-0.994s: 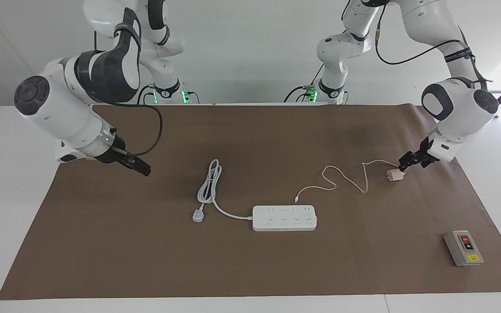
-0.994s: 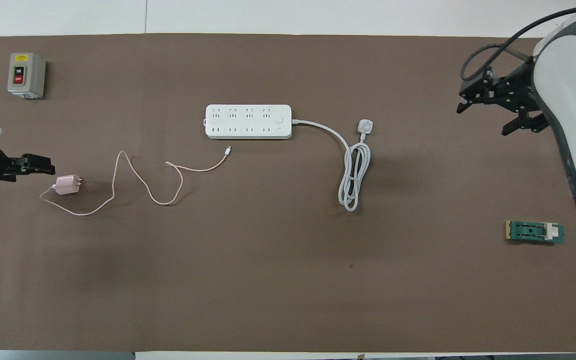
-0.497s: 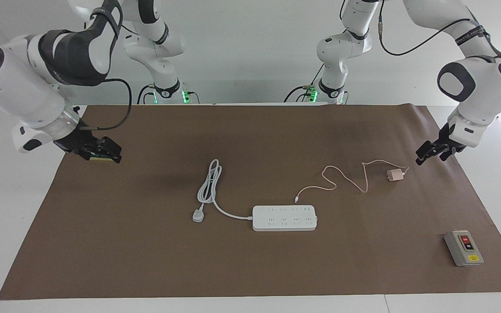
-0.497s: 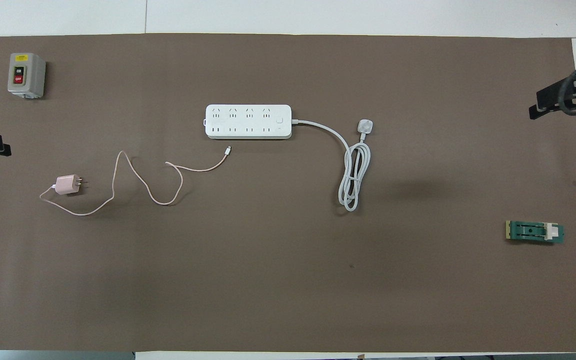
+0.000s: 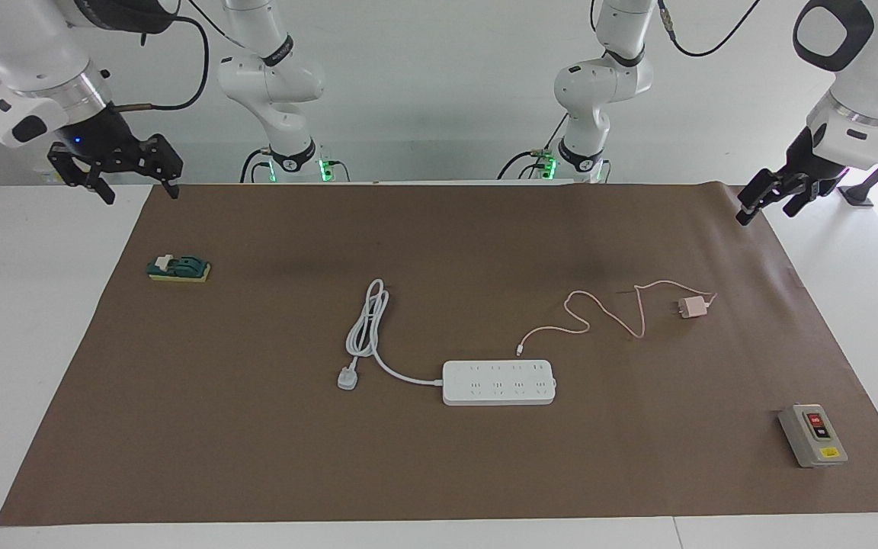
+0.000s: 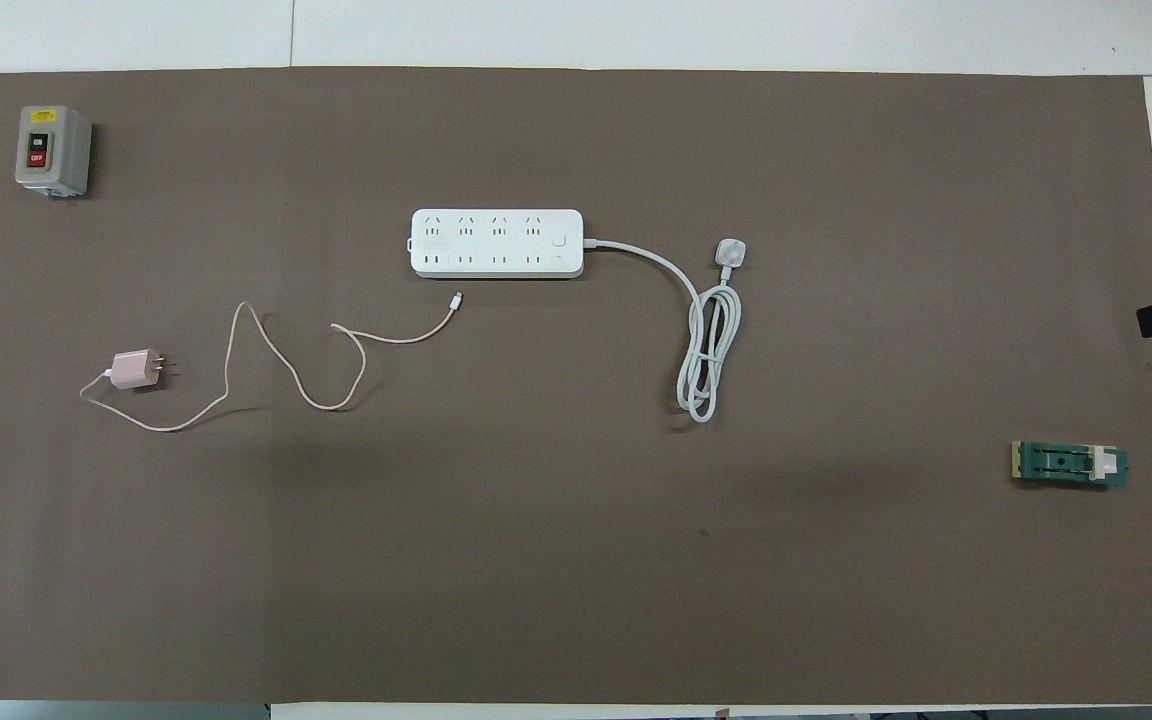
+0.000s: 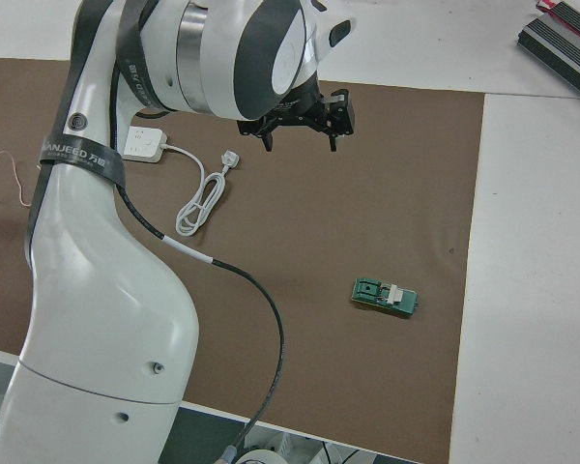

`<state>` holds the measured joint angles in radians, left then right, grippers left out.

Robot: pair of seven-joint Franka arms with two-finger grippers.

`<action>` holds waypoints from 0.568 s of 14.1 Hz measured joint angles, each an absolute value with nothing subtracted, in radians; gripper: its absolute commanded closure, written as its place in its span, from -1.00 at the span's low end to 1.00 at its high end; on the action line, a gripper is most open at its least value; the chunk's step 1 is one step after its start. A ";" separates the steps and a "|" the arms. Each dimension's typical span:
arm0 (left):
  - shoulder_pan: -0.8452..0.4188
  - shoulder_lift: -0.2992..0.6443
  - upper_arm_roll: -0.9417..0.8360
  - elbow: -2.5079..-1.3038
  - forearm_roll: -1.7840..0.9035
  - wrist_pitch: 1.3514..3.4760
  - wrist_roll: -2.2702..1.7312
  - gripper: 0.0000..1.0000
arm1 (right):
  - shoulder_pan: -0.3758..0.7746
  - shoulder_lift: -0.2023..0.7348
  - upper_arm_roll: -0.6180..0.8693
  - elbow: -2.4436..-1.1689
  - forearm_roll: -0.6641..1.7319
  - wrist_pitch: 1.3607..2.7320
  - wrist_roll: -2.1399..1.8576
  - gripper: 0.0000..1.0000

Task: Unplug charger and place it aside

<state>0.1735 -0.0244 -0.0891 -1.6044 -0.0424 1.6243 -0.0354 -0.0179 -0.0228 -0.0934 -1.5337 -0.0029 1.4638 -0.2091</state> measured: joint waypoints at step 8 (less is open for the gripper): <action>-0.027 -0.080 -0.048 -1.662 -0.043 1.598 -0.280 -1.00 | -0.022 -0.035 -0.092 -1.574 -0.006 1.523 -0.209 -1.00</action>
